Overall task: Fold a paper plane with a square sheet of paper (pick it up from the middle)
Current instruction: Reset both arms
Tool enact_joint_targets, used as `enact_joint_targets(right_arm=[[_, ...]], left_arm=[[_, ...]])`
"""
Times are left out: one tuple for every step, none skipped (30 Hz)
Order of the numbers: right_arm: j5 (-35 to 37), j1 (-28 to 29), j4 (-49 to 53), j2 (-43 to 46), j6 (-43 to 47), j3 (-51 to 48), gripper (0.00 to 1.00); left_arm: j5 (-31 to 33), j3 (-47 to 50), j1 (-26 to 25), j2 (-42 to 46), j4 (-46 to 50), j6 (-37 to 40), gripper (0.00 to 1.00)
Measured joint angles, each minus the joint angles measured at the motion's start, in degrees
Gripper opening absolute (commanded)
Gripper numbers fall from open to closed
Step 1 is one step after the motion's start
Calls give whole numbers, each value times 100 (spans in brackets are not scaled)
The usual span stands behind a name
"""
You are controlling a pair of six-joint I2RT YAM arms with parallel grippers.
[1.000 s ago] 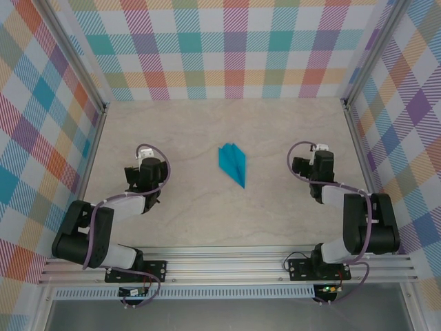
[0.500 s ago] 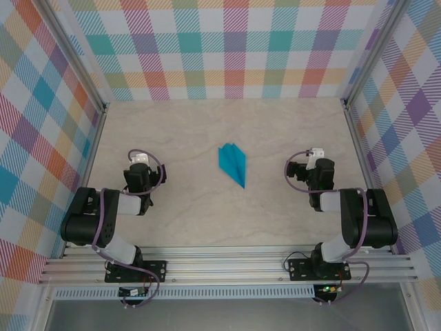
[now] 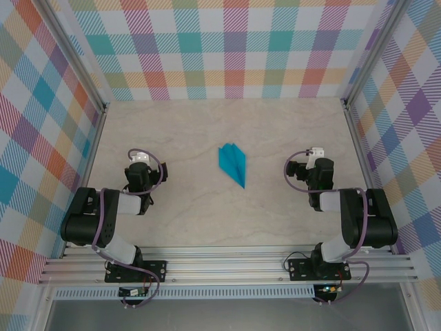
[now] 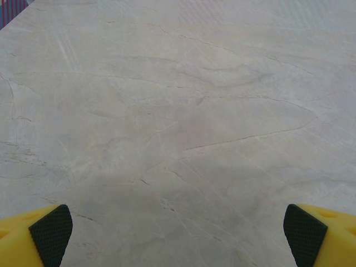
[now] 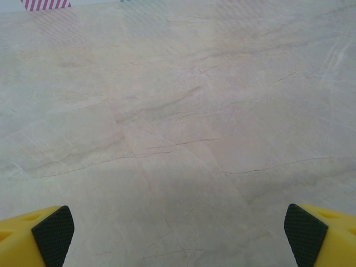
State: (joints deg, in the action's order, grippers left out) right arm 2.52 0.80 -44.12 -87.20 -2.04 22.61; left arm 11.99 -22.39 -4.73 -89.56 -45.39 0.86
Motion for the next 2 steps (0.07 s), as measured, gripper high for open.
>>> enact_joint_targets(right_arm=[[-2,0,0,0,0,0,100],[-2,0,0,0,0,0,100]], left_arm=[[0,0,0,0,0,0,100],[0,0,0,0,0,0,100]])
